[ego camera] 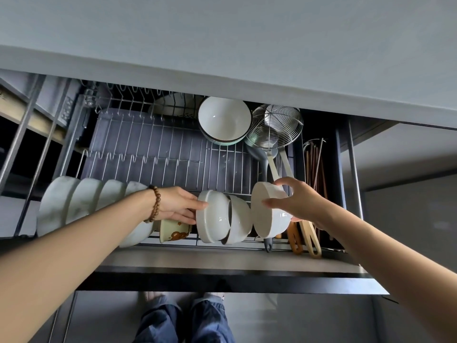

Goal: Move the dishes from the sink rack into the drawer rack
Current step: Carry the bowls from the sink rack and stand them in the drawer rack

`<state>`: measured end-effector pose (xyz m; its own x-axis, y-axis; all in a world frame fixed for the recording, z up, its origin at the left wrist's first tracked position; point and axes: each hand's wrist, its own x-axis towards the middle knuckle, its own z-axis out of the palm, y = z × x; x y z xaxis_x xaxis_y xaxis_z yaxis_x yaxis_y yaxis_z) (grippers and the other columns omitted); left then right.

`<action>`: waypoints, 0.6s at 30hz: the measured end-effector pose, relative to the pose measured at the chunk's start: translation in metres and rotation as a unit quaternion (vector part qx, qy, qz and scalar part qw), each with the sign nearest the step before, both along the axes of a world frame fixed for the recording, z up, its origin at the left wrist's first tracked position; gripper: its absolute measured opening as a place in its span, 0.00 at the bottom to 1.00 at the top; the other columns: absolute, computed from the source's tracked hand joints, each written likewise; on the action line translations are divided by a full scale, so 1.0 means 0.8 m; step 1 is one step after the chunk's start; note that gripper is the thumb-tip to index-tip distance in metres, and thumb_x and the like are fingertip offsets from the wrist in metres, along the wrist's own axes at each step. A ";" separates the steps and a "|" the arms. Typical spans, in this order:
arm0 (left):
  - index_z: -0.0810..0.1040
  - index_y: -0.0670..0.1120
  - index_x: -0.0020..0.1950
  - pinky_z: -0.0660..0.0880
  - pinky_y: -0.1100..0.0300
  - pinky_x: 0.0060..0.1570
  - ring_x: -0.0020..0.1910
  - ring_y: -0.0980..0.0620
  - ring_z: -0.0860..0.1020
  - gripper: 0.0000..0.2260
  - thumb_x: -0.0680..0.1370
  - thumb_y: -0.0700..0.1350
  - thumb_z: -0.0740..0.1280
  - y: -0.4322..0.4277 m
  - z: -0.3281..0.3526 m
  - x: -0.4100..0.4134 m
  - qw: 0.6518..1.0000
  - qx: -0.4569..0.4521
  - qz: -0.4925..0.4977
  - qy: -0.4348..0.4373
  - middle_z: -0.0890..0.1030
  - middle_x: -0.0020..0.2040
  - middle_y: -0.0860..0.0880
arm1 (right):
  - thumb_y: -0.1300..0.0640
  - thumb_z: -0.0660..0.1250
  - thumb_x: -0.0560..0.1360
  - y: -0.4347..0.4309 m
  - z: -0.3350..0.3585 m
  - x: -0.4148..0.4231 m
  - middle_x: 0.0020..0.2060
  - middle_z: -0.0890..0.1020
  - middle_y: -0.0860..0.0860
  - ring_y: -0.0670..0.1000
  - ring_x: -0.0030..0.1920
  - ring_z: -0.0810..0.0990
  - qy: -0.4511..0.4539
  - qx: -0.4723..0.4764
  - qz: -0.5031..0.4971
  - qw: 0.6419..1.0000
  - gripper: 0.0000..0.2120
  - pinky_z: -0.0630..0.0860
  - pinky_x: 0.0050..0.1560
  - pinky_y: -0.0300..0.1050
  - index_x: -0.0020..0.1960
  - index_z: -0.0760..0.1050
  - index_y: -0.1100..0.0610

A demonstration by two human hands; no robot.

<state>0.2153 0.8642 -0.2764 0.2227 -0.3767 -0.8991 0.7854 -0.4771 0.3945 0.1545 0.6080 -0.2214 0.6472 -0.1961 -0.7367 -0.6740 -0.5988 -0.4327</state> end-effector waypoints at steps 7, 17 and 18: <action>0.77 0.40 0.55 0.81 0.62 0.38 0.45 0.51 0.81 0.11 0.74 0.40 0.68 0.014 0.016 0.014 0.999 -0.007 0.039 -0.023 0.82 0.49 0.45 | 0.52 0.74 0.70 0.001 0.004 -0.001 0.58 0.69 0.53 0.55 0.54 0.73 0.008 0.019 -0.015 1.000 0.31 0.76 0.36 0.41 0.70 0.66 0.50; 0.79 0.42 0.51 0.81 0.63 0.36 0.36 0.55 0.84 0.07 0.74 0.40 0.69 0.026 0.004 0.011 0.999 0.002 0.016 -0.041 0.84 0.42 0.48 | 0.53 0.74 0.70 0.003 0.008 0.001 0.56 0.69 0.52 0.54 0.52 0.73 0.010 0.024 -0.033 0.999 0.31 0.78 0.40 0.44 0.70 0.66 0.51; 0.78 0.41 0.51 0.81 0.64 0.37 0.36 0.55 0.84 0.07 0.74 0.40 0.68 0.022 0.003 0.009 0.999 -0.001 0.008 -0.044 0.84 0.44 0.48 | 0.53 0.74 0.70 0.003 0.008 0.001 0.56 0.70 0.53 0.54 0.52 0.73 0.009 0.024 -0.033 0.999 0.31 0.78 0.40 0.44 0.70 0.66 0.51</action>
<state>0.2226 0.8817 -0.2739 0.3070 -0.3740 -0.8751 0.7552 -0.4639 0.4632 0.1552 0.6105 -0.2151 0.6202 -0.2022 -0.7579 -0.7193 -0.5320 -0.4467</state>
